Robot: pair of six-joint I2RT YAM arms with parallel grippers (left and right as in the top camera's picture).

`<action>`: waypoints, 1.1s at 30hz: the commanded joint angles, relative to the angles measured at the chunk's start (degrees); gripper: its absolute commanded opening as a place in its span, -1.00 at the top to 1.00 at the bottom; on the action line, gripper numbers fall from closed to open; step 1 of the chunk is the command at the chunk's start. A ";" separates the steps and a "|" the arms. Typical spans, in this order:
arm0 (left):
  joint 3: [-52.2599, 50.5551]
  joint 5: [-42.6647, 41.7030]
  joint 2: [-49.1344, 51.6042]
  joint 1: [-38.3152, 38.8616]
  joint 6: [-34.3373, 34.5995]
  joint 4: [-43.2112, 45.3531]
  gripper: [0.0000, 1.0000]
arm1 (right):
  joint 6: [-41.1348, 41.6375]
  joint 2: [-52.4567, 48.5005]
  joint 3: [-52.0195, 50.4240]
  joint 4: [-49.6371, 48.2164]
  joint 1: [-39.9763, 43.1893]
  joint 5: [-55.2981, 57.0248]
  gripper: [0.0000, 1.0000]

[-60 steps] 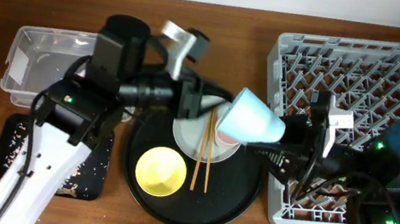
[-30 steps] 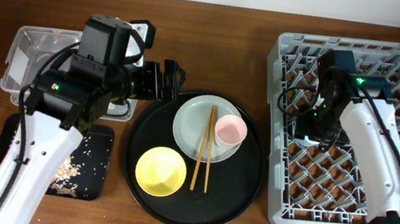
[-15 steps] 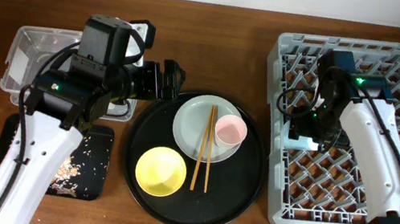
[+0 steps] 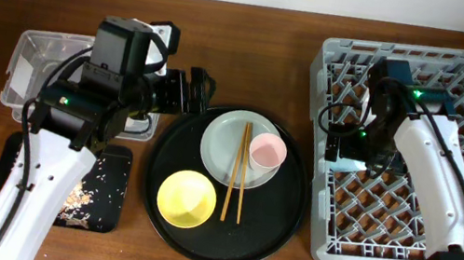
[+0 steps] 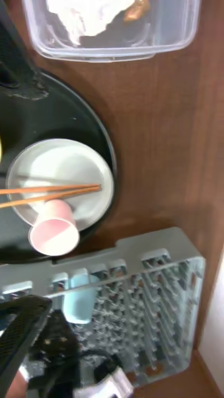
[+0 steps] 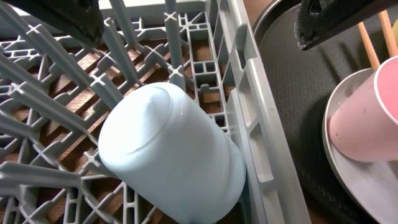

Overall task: Sort waste into correct bins and load items into the dishwasher rack
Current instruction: 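Place the blue cup upside down in the dish rack with the right gripper, then lift the pink cup with the left gripper and hand it to the right gripper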

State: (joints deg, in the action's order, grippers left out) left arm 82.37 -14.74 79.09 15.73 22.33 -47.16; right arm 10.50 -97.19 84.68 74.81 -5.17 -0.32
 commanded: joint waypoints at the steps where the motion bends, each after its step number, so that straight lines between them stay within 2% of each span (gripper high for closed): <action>1: 0.24 -0.68 -0.09 -0.17 1.01 3.61 -0.98 | 0.26 -0.31 -0.26 -0.02 -0.04 -0.55 -0.97; 3: -0.33 -3.89 0.85 3.65 1.86 0.07 0.02 | 0.26 -0.31 -0.26 -0.02 -0.04 -0.55 -0.97; 4: -2.29 -2.34 2.51 8.41 2.10 0.09 0.31 | 0.26 -0.31 -0.26 -0.02 -0.04 -0.55 -0.97; 6: -3.58 5.09 6.73 14.40 3.67 0.11 0.34 | 0.26 -0.31 -0.26 -0.02 -0.04 -0.55 -0.97; 9: -3.58 5.60 18.08 21.14 5.09 2.95 0.32 | 0.26 -0.31 -0.26 -0.02 -0.04 -0.55 -0.97; 15: -3.58 5.20 27.54 21.40 5.51 4.33 0.32 | 0.26 -0.31 -0.26 -0.02 -0.04 -0.55 -0.97; 18: -3.58 5.81 30.73 21.40 5.49 7.80 0.35 | 0.26 -0.31 -0.26 -0.02 -0.04 -0.55 -0.97; 22: -3.02 8.74 30.93 21.33 5.46 7.65 0.92 | 0.26 -0.31 -0.26 -0.02 -0.04 -0.57 -0.97; 25: -1.46 8.57 25.73 20.79 5.44 7.65 0.99 | 0.26 -0.31 -0.26 -0.02 -0.04 -0.55 -0.97; 27: 0.02 8.26 17.70 19.61 5.46 7.65 1.00 | 0.26 -0.31 -0.26 -0.02 -0.04 -0.57 -0.97; 28: 0.15 6.43 13.97 18.51 5.44 7.63 0.99 | 0.26 -0.31 -0.26 -0.02 -0.04 -0.55 -0.97; 30: 0.15 -2.51 7.54 14.60 4.81 6.36 1.00 | 0.26 -0.31 -0.26 -0.02 -0.04 -0.55 -0.97; 31: 0.15 -12.74 4.79 10.93 2.97 4.83 0.99 | 0.26 -0.31 -0.26 -0.02 -0.04 -0.55 -0.97; 33: 0.15 -27.96 3.26 5.14 -1.68 2.45 1.00 | 0.46 -0.31 -0.26 -1.05 -0.04 -0.63 -0.97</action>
State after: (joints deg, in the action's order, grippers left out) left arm 81.97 -22.57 83.64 26.20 26.50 -43.00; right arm 10.55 -97.23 84.58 74.76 -5.17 -0.56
